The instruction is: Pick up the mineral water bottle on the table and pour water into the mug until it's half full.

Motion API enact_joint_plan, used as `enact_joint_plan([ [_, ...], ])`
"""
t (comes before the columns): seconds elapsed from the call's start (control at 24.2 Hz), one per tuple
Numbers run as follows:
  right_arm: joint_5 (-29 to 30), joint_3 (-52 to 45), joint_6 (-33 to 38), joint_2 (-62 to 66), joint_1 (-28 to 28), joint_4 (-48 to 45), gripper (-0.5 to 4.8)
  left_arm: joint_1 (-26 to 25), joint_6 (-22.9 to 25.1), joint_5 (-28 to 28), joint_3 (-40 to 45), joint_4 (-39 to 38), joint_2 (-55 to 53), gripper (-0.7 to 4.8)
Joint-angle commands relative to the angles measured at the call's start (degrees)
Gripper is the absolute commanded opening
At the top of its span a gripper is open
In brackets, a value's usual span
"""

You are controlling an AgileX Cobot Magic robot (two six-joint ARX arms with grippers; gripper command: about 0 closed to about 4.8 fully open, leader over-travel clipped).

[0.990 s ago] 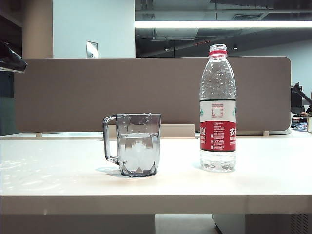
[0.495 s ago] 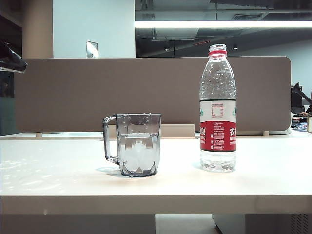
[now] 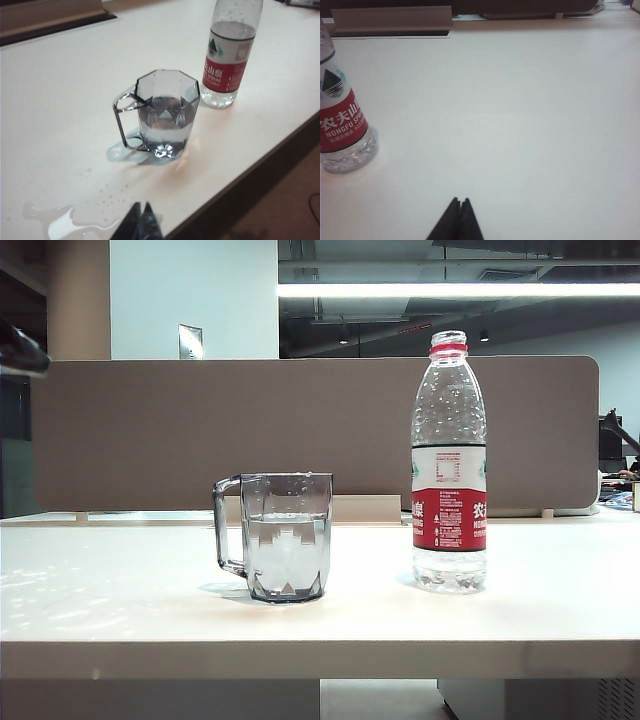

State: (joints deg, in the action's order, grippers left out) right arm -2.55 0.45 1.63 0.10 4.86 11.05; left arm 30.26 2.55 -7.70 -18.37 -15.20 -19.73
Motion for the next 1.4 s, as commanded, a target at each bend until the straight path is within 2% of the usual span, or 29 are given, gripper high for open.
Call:
enact_joint_plan([
  [0.04,-0.13,-0.42,-0.17,0.02,0.07,-0.76,-0.01,-6.05,-0.17,-3.48,-0.04,0.66,1.33,-0.01],
  [0.12,-0.11,-0.42,-0.17,0.0,0.07,-0.79,-0.01,-10.82,-0.15,-5.35,-0.04,0.74,1.95,-0.01],
  [0.21,-0.13,-0.42,-0.17,0.0,0.07,-0.81,-0.01,-19.12,0.0,-5.42,-0.02,0.66,2.91,-0.01],
  [0.29,-0.13,-0.42,-0.17,0.0,0.07,-0.79,-0.01,-24.59,-1.14,-5.68,0.57,1.49,3.63,-0.01],
  [0.54,-0.13,-0.42,-0.17,0.0,0.07,-0.79,-0.01,-35.52,-3.43,-5.64,7.78,5.07,9.6,-0.01],
  [0.87,-0.11,-0.42,-0.17,0.0,0.07,-0.76,-0.01,-35.93,-4.98,-4.42,16.37,5.07,16.13,-0.01],
  [0.99,-0.11,-0.42,-0.17,0.0,0.07,-0.79,-0.01,-35.89,-7.15,-1.2,17.86,5.73,17.31,-0.01],
  [1.11,-0.11,-0.42,-0.17,0.0,0.07,-0.79,-0.01,-35.71,-7.06,2.64,17.86,5.09,18.16,-0.01],
  [1.2,-0.13,-0.42,-0.17,0.0,0.07,-0.76,-0.01,-35.1,-6.93,4.92,17.86,4.81,18.82,-0.01],
  [1.28,-0.11,-0.42,-0.17,0.0,0.07,-0.76,-0.01,-33.35,-4.61,7.15,17.86,4.59,19.32,-0.01],
  [1.4,-0.13,-0.42,-0.17,0.0,0.07,-0.76,-0.01,-31.43,-2.23,7.56,17.86,4.57,19.32,-0.01],
])
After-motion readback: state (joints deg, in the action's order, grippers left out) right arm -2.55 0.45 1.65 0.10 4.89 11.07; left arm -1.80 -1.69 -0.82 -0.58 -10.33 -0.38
